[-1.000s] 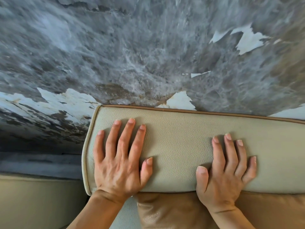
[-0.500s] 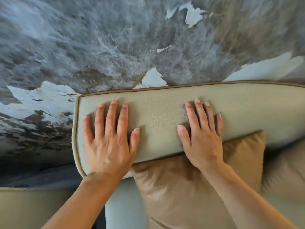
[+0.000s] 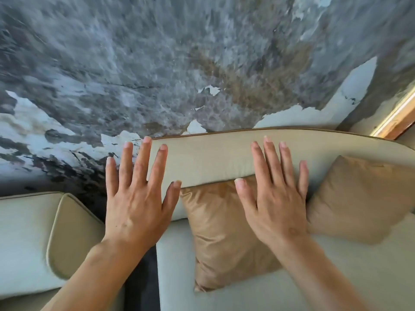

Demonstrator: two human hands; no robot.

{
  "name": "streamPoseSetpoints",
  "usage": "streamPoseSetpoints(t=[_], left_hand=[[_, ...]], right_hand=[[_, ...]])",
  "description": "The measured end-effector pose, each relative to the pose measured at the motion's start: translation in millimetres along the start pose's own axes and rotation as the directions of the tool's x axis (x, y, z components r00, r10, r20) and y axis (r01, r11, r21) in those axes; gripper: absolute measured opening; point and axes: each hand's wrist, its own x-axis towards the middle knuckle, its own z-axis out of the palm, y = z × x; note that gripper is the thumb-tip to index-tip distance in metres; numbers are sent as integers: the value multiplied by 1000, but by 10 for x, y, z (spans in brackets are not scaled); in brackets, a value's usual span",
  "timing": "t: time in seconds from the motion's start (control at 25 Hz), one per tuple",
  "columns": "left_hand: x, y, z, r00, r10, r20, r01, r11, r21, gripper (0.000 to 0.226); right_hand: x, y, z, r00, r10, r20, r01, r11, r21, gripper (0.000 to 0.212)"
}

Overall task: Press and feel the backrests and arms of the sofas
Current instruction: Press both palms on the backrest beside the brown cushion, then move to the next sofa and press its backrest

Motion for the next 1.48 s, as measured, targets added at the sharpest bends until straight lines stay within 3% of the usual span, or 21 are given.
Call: streamPoseSetpoints(t=[0.4,0.6,0.84,1.16,1.48], left_hand=[[-1624,875,-3347,948,-73,-310,79,997,8,68],[-2215,947,-4405,899,-40,-435,115,982,147,66],[-2744,744,-4906,883,-37,-468,168,956,241,64],[-3440,-204,-5214,898,-152,-413,293,907,303,67],[-3615,-1934,-5333,917,-121,-379,231,938,258,67]], right_hand=[[-1364,-22,-3306,963,-67,-262,107,984,144,68],[-1861,-138,-4278,924,-67,-377,153,967,202,66],[-2151,-543,-4617,896,-116,-429,246,934,261,67],[-2387,-1618,-4644,901,-174,-397,321,883,342,67],[-2525,-3216,-4504,905,-167,-392,282,924,258,68]])
